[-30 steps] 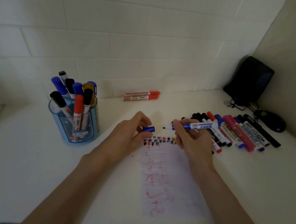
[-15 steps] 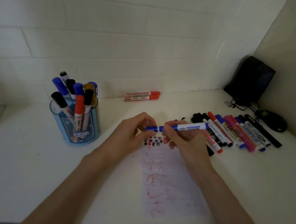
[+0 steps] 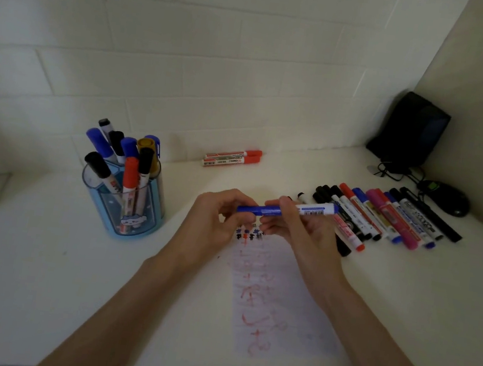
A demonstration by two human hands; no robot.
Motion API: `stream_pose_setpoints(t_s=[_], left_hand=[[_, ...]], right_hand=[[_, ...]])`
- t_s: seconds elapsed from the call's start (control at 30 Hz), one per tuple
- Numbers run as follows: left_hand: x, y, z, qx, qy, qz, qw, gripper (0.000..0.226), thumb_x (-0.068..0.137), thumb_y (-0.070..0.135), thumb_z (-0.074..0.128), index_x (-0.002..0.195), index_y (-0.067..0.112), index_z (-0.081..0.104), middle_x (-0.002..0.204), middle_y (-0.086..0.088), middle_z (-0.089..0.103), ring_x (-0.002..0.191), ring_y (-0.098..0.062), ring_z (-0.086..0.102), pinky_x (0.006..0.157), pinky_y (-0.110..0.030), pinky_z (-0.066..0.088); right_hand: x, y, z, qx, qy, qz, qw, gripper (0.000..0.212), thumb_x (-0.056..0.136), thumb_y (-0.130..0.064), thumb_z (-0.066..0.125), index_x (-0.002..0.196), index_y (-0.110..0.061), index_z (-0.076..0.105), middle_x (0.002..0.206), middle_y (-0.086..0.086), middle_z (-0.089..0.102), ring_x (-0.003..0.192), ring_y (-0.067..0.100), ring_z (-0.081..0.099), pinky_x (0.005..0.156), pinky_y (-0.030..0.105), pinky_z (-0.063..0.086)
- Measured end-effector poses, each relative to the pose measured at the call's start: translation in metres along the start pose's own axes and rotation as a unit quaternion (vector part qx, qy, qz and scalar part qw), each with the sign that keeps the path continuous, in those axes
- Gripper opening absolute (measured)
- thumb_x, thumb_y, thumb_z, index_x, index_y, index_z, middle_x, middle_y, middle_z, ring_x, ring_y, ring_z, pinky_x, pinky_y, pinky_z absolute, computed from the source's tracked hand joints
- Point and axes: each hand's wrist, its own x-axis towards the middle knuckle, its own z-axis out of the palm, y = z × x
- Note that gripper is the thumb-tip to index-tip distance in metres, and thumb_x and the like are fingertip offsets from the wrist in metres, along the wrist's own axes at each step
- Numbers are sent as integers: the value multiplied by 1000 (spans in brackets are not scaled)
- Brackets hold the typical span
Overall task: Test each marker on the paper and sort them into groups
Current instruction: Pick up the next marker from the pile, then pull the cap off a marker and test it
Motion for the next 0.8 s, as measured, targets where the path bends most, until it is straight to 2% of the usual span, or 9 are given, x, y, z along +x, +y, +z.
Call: stream_pose_setpoints(t_s=[0.1, 0.2, 0.3, 0.37, 0.43, 0.53, 0.6, 0.7, 0.8], left_hand=[[-1, -2, 0, 5, 6, 14, 1000, 16, 92, 13, 70, 103, 25, 72, 89, 14, 73, 83, -13, 70, 77, -35, 55], [5, 2, 10, 5, 8, 30, 999, 16, 93, 23, 70, 107, 30, 66, 96, 18, 69, 88, -10, 67, 71, -27, 50], [11, 1, 19, 58, -4, 8, 998, 45, 87, 45, 73, 126, 39, 53, 111, 22, 62, 101, -3, 60, 81, -15, 43], [11, -9, 15, 144, 6, 8, 989, 56, 84, 52, 73, 133, 38, 50, 116, 21, 57, 105, -1, 54, 91, -20, 42], [9, -17, 7, 215, -14, 9, 976, 53, 79, 60, 72, 125, 36, 58, 115, 19, 56, 109, -4, 50, 95, -27, 36], [7, -21, -1, 269, -79, -2, 960, 47, 71, 71, 71, 108, 42, 66, 113, 19, 53, 116, -7, 43, 92, -27, 24], [6, -21, -5, 272, -93, -11, 958, 45, 69, 74, 71, 103, 43, 69, 112, 19, 52, 116, -7, 41, 93, -29, 25], [4, -21, -15, 273, -104, -22, 956, 44, 70, 76, 68, 101, 44, 70, 112, 19, 53, 116, -7, 41, 98, -34, 30], [5, -17, -19, 220, -90, -41, 970, 40, 73, 73, 68, 100, 43, 70, 114, 19, 56, 117, -8, 45, 99, -35, 32]], right_hand=[[0, 0, -2, 3, -18, 7, 1000, 35, 101, -37, 60, 111, -9, 78, 92, 14, 79, 87, 27, 76, 84, 33, 62], [7, -2, -7, -22, -21, 9, 999, 33, 104, -34, 56, 114, -8, 74, 96, 6, 77, 88, 19, 73, 81, 28, 60], [18, -10, -22, -25, 21, -9, 999, 31, 109, -29, 49, 112, -7, 71, 108, 3, 77, 100, 17, 75, 85, 27, 61], [22, -14, -39, -73, 39, -42, 996, 24, 111, -25, 47, 117, -9, 65, 104, 5, 78, 100, 16, 76, 85, 25, 60], [23, -14, -50, -168, 49, -49, 983, 18, 108, -26, 53, 122, -14, 54, 91, -6, 77, 84, 7, 74, 75, 26, 60], [21, -4, -51, -400, 52, -84, 911, 21, 101, -35, 66, 107, -21, 52, 64, -16, 62, 54, 4, 58, 53, 25, 43], [17, 0, -46, -492, 57, -118, 861, 21, 95, -36, 72, 96, -24, 55, 61, -13, 58, 53, 4, 54, 50, 26, 40], [14, 5, -42, -545, 58, -154, 822, 22, 88, -32, 78, 83, -20, 60, 69, -4, 61, 64, 15, 57, 57, 29, 46], [17, 9, -46, -580, 67, -171, 794, 21, 80, -21, 85, 80, -12, 66, 80, 3, 61, 81, 23, 56, 77, 31, 48]])
